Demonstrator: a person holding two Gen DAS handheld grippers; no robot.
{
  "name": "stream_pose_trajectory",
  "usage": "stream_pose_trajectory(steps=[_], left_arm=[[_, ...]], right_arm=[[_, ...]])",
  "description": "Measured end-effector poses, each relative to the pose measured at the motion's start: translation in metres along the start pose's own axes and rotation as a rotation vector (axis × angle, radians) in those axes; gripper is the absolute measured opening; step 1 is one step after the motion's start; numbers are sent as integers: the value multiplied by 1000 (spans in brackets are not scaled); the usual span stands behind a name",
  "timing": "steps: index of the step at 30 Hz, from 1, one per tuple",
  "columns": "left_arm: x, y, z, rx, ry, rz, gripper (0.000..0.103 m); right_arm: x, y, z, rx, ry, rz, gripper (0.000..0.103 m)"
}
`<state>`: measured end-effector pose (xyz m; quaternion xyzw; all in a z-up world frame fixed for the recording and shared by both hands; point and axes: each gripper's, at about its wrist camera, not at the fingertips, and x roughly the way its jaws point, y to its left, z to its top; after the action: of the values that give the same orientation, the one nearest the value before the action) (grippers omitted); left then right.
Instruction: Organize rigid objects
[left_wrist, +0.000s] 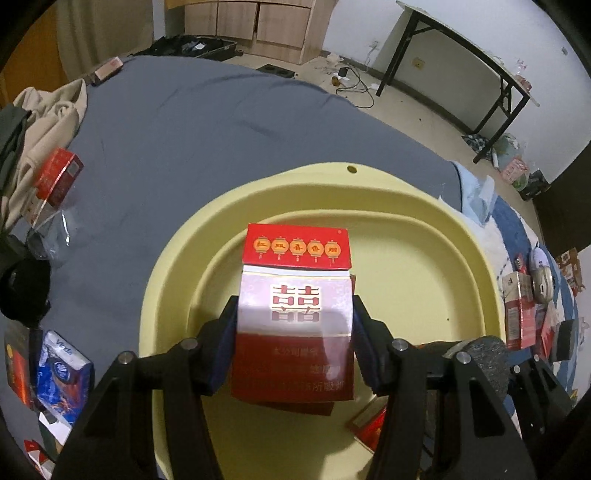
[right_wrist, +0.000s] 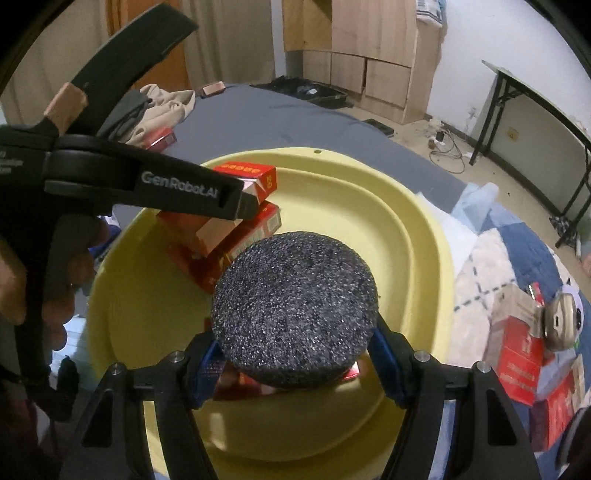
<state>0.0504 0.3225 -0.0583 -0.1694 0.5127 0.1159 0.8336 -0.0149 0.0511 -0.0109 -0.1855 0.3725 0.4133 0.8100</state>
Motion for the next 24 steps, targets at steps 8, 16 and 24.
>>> stream_pose_trajectory(steps=[8, 16, 24], left_arm=[[-29, 2, 5, -58, -92, -1, 100], [-87, -65, 9, 32, -172, -64, 103], [-112, -165, -38, 193, -132, -182, 103]], right_arm=[[-2, 10, -1, -3, -29, 17, 97], [-82, -32, -33, 101, -133, -28, 103], [-196, -122, -93, 238, -193, -239, 103]])
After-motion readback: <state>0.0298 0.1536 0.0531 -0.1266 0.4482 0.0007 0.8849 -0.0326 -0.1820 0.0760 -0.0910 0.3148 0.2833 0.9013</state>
